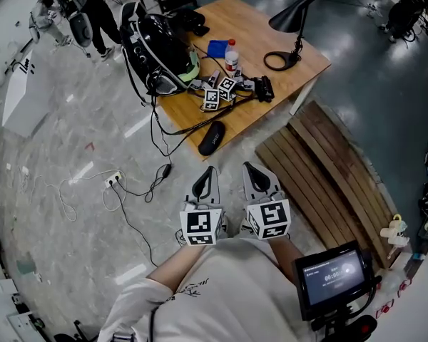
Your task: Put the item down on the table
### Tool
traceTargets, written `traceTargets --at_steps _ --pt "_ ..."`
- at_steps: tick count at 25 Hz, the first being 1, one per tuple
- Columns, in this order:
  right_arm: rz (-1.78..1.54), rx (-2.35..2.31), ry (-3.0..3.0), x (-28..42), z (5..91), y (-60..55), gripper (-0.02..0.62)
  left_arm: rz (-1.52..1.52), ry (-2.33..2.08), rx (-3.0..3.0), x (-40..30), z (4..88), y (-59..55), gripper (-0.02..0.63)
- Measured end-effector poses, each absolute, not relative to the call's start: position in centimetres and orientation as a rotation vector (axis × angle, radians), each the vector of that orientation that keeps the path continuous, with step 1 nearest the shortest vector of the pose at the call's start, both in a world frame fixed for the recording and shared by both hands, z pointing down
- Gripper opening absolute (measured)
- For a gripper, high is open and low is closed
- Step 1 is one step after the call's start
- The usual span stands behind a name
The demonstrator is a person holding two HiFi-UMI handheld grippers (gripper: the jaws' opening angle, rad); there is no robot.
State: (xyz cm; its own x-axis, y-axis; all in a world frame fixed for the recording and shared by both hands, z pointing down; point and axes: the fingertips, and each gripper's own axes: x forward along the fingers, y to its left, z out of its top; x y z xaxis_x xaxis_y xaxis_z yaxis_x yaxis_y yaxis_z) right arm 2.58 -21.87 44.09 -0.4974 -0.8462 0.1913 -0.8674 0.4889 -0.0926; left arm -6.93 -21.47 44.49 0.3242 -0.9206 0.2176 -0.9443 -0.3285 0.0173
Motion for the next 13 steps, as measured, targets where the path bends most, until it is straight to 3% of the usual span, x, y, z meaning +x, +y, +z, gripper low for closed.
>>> traceTargets --at_steps 13 --pt "0.257 1.495 -2.597 2.48 44.39 -21.55 0.003 0.265 -1.724 2.447 -6.74 44.78 -21.28 0.005"
